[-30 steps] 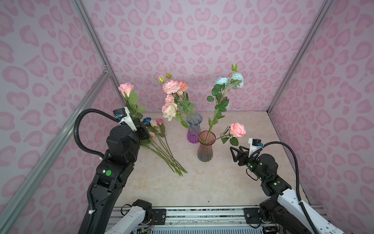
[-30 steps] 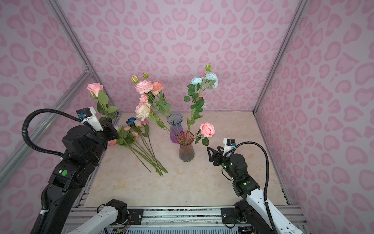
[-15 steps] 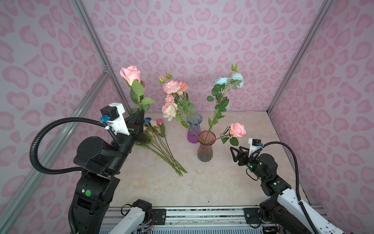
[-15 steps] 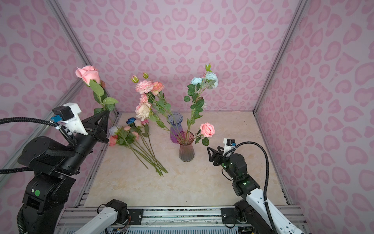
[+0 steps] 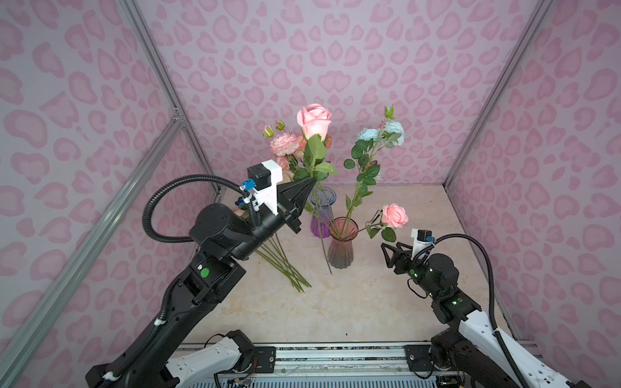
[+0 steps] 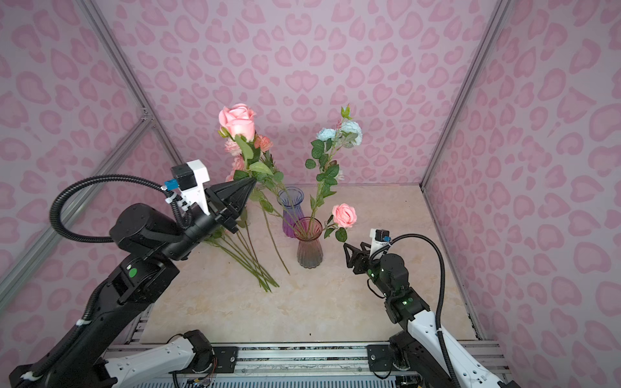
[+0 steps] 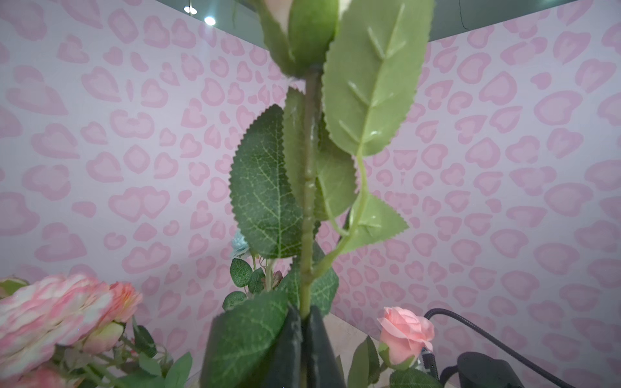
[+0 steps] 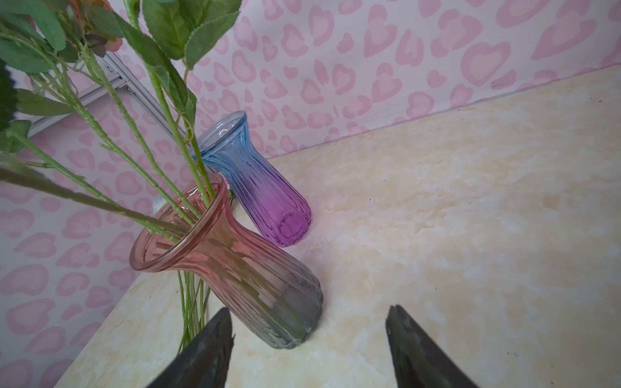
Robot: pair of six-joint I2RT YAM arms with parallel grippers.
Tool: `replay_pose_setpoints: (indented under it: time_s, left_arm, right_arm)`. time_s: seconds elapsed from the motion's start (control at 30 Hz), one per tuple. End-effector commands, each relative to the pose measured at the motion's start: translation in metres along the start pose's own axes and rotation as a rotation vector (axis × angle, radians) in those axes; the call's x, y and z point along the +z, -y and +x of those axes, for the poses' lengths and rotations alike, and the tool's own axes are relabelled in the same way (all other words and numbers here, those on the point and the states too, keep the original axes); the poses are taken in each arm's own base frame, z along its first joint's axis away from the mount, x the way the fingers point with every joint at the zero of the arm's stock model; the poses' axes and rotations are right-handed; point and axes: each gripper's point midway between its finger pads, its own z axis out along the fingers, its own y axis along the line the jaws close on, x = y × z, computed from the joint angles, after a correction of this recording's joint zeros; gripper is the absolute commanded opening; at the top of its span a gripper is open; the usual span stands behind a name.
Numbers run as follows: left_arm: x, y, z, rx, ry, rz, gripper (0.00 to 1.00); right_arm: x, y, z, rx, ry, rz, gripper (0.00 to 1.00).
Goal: Arrange flowers in a vase
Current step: Pick up the flower from the top-left of the table, then place the flower in the vase.
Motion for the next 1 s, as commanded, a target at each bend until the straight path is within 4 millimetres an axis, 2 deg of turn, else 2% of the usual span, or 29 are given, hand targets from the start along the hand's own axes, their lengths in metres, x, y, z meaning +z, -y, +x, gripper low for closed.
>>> replay_pose_setpoints:
  time_s: [0.0, 0.3, 0.4, 0.53, 0.63, 0.73, 0.77, 0.8, 0.97]
  left_arm:
    - [0.016, -0.010, -0.031, 0.089, 0.186, -0.078, 0.03]
    - [0.068, -0.021, -0.018, 0.204, 0.200, -0.145, 0.03]
    - [0.081, -0.027, 0.000, 0.225, 0.163, -0.173, 0.03]
    - [0.092, -0.040, 0.039, 0.255, 0.086, -0.231, 0.03]
    - [0.096, -0.047, 0.066, 0.238, 0.035, -0.256, 0.03]
    - [0.096, -0.050, 0.084, 0.199, 0.008, -0.261, 0.03]
    - [0.097, -0.051, 0.084, 0.185, 0.014, -0.263, 0.03]
    - [0.096, -0.052, 0.101, 0.177, -0.019, -0.265, 0.03]
    - [0.098, -0.053, 0.122, 0.154, -0.066, -0.264, 0.06]
  right_arm:
    - [-0.001, 0.001, 0.000, 0.003, 0.014, 0.001, 0.73]
    - [-0.005, 0.006, 0.002, 0.007, 0.024, 0.012, 0.74]
    - [-0.004, 0.008, 0.003, 0.008, 0.027, 0.012, 0.74]
    - [-0.005, 0.010, 0.003, 0.011, 0.029, 0.012, 0.74]
    - [-0.006, 0.011, 0.003, 0.011, 0.026, 0.010, 0.74]
    - [-0.007, 0.009, 0.003, 0.014, 0.024, 0.002, 0.74]
    - [-0.007, 0.008, 0.002, 0.013, 0.025, 0.000, 0.74]
    - [-0.007, 0.008, 0.002, 0.014, 0.025, -0.002, 0.74]
    - [-0.008, 0.008, 0.002, 0.011, 0.020, 0.002, 0.74]
